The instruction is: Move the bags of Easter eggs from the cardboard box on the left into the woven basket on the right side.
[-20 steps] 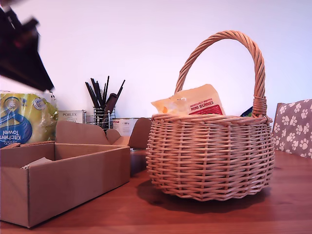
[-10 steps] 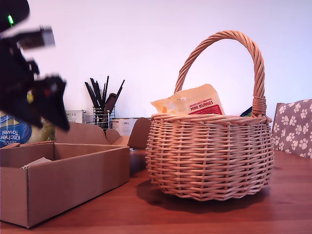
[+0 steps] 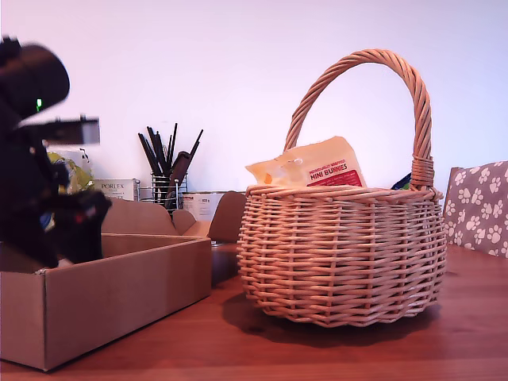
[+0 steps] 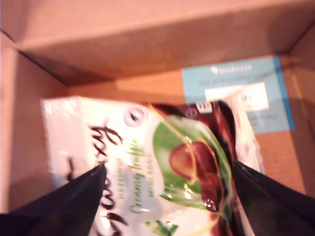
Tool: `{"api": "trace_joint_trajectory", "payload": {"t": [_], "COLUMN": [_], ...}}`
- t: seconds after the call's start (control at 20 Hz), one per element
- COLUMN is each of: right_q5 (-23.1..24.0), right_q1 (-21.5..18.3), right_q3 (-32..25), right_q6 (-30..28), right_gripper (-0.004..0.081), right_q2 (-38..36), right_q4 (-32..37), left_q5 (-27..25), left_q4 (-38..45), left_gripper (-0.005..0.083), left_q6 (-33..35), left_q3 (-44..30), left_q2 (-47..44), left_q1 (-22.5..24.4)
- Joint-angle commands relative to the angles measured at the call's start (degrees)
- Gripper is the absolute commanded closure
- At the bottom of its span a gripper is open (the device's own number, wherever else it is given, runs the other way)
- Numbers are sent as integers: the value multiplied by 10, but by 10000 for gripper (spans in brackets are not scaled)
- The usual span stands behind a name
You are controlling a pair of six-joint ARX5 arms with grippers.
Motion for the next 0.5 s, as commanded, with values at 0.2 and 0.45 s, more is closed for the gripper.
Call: {"api": "trace_joint_trajectory", "payload": {"t": [0.2,0.45], "right_q5": [-16,-16], "right_q1": [2,2], "right_q3": [-2,-2], "right_q6": [-10,-10], "right_gripper": [783,783], "right_q2": [11,12], "right_q4": [19,27], "left_q5": [13,15], "left_q4": [-3,-20], "left_gripper": [26,141], "left_q6": [-13,-15], "left_q3": [-8,-8], "left_q2": [57,66], "left_q1": [-2,-9]}}
